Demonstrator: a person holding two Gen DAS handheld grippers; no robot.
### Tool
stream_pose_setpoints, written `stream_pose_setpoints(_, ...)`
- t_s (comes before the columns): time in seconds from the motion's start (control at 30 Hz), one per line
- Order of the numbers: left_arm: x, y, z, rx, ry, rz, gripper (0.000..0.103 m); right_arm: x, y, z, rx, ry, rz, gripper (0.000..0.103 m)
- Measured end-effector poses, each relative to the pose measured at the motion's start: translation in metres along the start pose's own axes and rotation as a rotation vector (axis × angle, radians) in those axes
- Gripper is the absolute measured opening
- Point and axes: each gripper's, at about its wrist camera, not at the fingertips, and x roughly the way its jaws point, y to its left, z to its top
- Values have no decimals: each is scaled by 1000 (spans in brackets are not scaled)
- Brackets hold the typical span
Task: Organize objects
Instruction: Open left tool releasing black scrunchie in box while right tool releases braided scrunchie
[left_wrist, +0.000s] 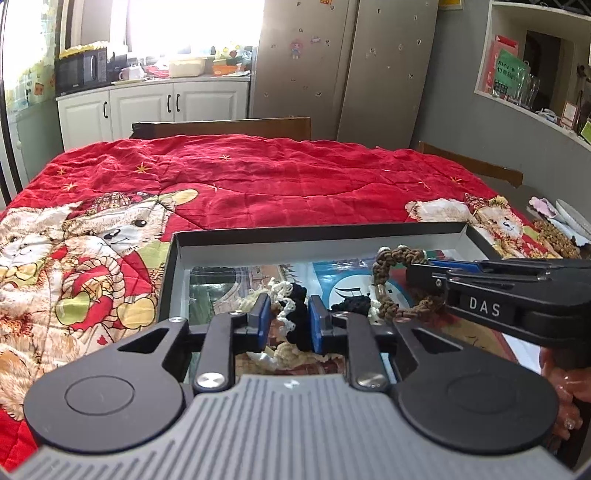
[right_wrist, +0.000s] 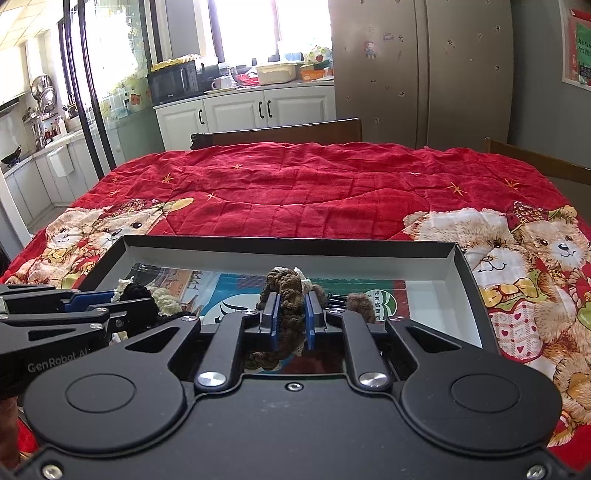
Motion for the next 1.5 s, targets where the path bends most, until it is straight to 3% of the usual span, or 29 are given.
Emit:
stream_pose_setpoints(0.33, 0, 3, -1, -11, 1, 4, 58, -2, -3, 0, 10, -8, -7, 21)
stream_pose_setpoints(0.47, 0, 3, 0, -16, 4, 1, 66, -4, -4, 1, 11, -17, -17, 40)
stream_pose_setpoints(0.87, -17, -2, 2, 8, -69, 9, 87, -14, -9, 2, 25, -49, -43, 44)
stream_pose_setpoints(1.5, -52, -20, 2, 97, -169, 53, 95, -55, -7, 7, 13, -122, -40, 53)
